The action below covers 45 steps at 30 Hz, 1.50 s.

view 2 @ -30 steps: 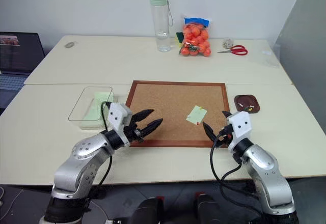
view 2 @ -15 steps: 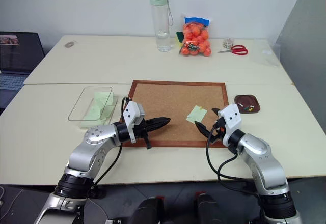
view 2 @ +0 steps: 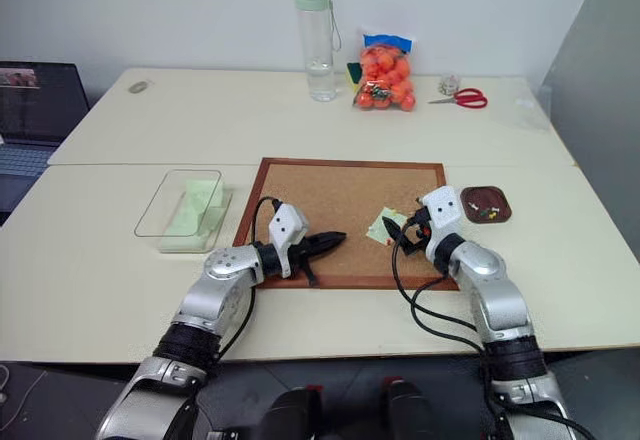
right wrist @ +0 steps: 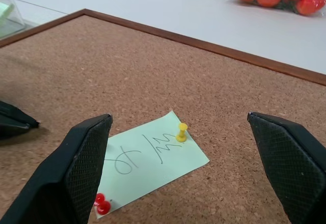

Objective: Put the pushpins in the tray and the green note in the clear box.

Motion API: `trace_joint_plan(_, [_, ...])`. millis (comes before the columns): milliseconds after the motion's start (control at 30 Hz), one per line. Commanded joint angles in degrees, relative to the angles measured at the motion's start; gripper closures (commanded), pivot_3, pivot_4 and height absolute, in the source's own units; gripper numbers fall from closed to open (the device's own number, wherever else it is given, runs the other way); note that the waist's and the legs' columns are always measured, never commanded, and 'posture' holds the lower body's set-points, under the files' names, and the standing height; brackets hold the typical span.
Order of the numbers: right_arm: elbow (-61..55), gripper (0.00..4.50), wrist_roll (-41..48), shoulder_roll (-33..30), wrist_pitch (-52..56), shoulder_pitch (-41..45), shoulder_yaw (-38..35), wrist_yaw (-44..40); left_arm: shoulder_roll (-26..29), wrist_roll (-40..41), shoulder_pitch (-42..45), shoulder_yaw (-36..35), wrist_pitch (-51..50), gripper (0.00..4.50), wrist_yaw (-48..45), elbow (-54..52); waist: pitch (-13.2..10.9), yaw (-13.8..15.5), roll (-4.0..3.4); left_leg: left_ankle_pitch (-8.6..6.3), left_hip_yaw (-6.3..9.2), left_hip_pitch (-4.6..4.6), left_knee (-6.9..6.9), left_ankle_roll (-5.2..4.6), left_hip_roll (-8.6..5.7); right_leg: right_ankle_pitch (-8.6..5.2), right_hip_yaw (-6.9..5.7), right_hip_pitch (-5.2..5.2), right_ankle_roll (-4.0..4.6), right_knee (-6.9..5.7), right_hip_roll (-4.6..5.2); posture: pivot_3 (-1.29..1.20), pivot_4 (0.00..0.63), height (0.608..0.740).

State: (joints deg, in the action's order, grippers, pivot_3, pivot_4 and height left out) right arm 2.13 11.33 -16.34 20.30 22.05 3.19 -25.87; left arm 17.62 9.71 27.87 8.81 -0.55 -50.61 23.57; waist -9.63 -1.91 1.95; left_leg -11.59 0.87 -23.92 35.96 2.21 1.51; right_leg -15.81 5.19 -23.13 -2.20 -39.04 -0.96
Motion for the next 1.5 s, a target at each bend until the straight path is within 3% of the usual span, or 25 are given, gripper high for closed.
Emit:
trace_joint_plan(33, [1.81, 0.00, -0.96, 0.53, -2.56, 2.38, -0.18, 0.04, -0.56, -2.75, -0.16, 1.57, 1.51, 4.49, 0.10, 6.15, 0.03, 0.00, -0.02, 0.00, 0.00, 0.01, 0.01, 0.00, 0.00, 0.01, 0.00, 0.02, -0.02, 0.00, 0.01, 0.00, 0.150, 0.740])
trace_joint_plan(233, [5.82, 0.00, -2.23, 1.23, -3.50, 4.33, 0.29, -0.35, -0.74, -3.80, -0.70, 2.17, 3.14, 4.49, 0.05, 8.23, 0.36, -0.06, -0.42, 0.00, -0.02, 0.25, 0.08, -0.01, -0.05, 0.04, 0.03, 0.32, -0.16, 0.04, 0.01, 0.00, 0.150, 0.740])
trace_joint_plan(333, [8.11, 0.41, -2.42, 1.59, -3.49, 5.12, 0.24, -0.48, -0.74, -3.77, -0.61, 2.06, 3.23, 4.50, 0.07, 8.29, 0.41, -0.12, -0.51, 0.00, -0.03, 0.50, 0.04, -0.01, -0.06, 0.03, 0.04, 0.55, -0.15, 0.08, 0.00, 0.00, 0.150, 0.740])
trace_joint_plan(1000, [17.76, 4.43, -3.11, 5.26, -6.10, 8.88, -0.58, -1.44, -0.91, -3.55, -0.50, 1.78, 1.10, 4.50, -0.14, 5.11, 0.42, -0.24, -0.53, -0.01, -0.04, 0.83, -0.04, -0.02, -0.05, 0.00, 0.07, 0.87, -0.12, 0.12, 0.00, 0.00, 0.150, 0.740])
trace_joint_plan(1367, [15.34, 4.43, -1.47, 6.04, -9.54, 8.50, -1.73, -1.95, -1.14, -3.55, -0.07, 1.67, 1.00, 4.50, -0.11, 4.92, 0.41, -0.30, -0.54, -0.01, -0.04, 0.82, -0.05, -0.02, -0.04, -0.01, 0.07, 0.86, -0.12, 0.13, 0.00, 0.00, 0.150, 0.740])
trace_joint_plan(1500, [13.81, 3.50, -1.08, 6.33, -10.68, 7.87, -2.56, -1.35, -1.07, -3.66, 0.05, 1.70, 1.10, 4.50, -0.20, 5.12, 0.41, -0.30, -0.54, -0.01, -0.02, 0.82, -0.06, -0.02, -0.03, -0.01, 0.06, 0.86, -0.12, 0.13, 0.01, 0.00, 0.150, 0.740])
